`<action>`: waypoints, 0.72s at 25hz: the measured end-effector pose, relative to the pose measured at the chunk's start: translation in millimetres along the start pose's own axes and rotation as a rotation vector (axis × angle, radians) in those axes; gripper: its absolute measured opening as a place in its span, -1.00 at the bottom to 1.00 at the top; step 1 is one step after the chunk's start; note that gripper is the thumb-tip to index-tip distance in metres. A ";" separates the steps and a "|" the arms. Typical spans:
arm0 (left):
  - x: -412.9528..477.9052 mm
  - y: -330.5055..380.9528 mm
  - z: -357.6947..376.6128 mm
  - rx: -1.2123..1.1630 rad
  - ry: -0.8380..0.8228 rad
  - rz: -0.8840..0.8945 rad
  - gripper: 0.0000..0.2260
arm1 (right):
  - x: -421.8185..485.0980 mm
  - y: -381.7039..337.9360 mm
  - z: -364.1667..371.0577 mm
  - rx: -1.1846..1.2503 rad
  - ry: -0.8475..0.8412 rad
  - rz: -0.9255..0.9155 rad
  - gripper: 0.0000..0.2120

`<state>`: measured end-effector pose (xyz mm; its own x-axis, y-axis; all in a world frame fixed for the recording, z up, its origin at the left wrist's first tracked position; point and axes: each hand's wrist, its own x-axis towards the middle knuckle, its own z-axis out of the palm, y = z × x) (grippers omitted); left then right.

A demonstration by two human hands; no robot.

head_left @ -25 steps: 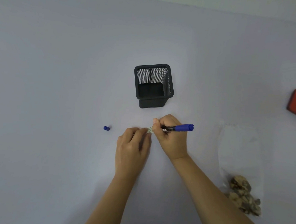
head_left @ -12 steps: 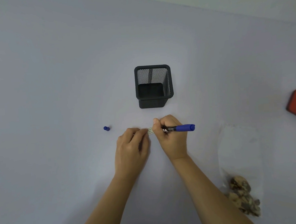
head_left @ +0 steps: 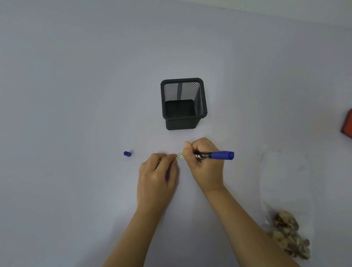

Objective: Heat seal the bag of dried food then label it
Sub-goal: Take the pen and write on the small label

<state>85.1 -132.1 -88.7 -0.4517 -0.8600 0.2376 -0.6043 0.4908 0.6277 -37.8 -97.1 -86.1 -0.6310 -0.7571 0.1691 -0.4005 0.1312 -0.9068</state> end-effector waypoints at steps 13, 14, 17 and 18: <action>-0.1 1.1 -0.8 0.003 -0.013 -0.009 -0.91 | 0.6 1.7 -0.7 0.005 0.039 -0.011 -0.67; -0.2 1.1 -1.0 0.004 -0.014 -0.009 -0.91 | 0.4 1.6 -0.8 0.003 0.033 -0.017 -0.67; 0.3 1.8 -0.9 0.008 -0.013 -0.016 -0.90 | -0.3 1.5 -0.8 -0.008 0.020 -0.030 -0.67; 0.4 1.8 -0.5 0.007 -0.013 -0.017 -0.90 | 0.1 1.5 -0.5 -0.006 0.026 -0.027 -0.67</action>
<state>84.2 -131.6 -87.1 -0.4497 -0.8662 0.2177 -0.6163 0.4774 0.6264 -38.8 -96.6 -87.3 -0.6365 -0.7439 0.2037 -0.4218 0.1146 -0.8994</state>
